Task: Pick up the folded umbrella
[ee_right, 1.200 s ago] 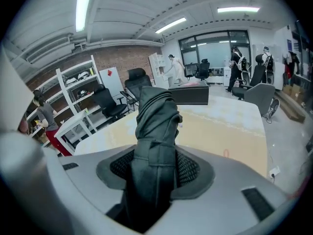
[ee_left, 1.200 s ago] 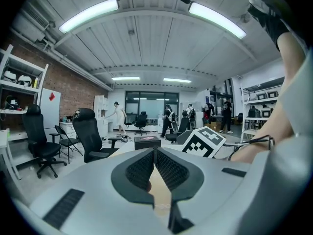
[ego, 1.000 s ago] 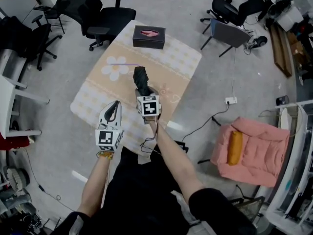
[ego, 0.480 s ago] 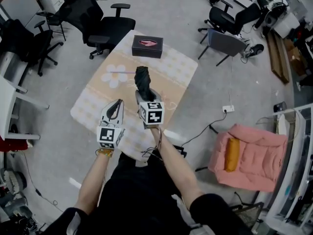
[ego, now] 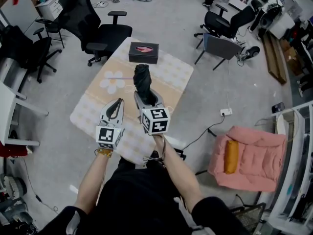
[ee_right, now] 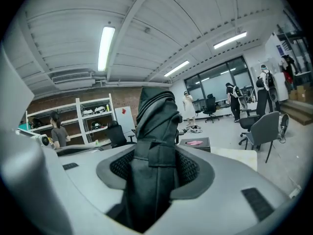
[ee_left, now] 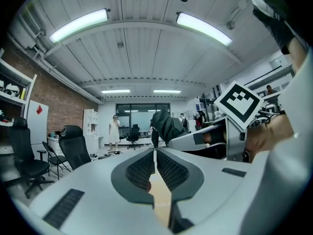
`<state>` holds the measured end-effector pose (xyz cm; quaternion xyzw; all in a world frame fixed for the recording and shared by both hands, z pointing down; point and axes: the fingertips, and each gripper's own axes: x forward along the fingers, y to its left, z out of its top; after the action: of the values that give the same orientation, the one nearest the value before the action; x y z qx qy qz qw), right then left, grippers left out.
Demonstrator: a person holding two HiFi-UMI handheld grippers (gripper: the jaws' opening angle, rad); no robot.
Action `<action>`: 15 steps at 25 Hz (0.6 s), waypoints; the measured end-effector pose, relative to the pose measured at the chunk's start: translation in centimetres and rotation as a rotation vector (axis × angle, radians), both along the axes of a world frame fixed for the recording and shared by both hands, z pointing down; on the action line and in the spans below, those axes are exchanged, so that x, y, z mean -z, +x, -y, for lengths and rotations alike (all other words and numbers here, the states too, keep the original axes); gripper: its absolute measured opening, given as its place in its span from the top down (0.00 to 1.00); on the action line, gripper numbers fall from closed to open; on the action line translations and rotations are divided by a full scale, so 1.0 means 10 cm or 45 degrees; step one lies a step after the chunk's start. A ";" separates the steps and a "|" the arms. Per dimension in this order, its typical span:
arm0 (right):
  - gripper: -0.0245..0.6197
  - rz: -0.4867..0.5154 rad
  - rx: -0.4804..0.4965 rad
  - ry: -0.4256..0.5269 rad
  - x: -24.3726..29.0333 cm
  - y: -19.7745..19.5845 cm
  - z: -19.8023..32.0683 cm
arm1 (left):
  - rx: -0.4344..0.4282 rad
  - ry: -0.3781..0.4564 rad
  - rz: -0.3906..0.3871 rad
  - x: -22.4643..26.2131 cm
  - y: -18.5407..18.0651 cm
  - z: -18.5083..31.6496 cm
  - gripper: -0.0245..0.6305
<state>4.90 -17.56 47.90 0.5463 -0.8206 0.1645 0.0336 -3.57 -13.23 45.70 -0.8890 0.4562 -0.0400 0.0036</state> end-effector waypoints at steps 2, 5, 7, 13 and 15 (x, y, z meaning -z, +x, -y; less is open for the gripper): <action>0.64 0.009 -0.001 0.054 0.14 0.02 -0.06 | -0.010 0.020 -0.004 0.07 0.03 -0.03 0.94; 0.64 0.024 0.003 0.119 0.32 0.05 -0.15 | -0.016 0.036 -0.006 0.16 0.04 -0.04 0.94; 0.64 0.023 0.010 0.152 0.40 0.05 -0.20 | -0.024 0.054 -0.012 0.22 0.05 -0.06 0.94; 0.64 0.043 0.028 0.249 0.53 0.10 -0.40 | -0.041 0.074 -0.010 0.33 0.08 -0.13 0.94; 0.64 0.041 0.032 0.255 0.50 0.10 -0.44 | -0.037 0.069 0.002 0.32 0.06 -0.14 0.94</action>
<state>5.93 -13.11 42.89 0.5338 -0.8402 0.0901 -0.0323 -2.97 -11.86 42.51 -0.8951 0.4440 -0.0282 0.0286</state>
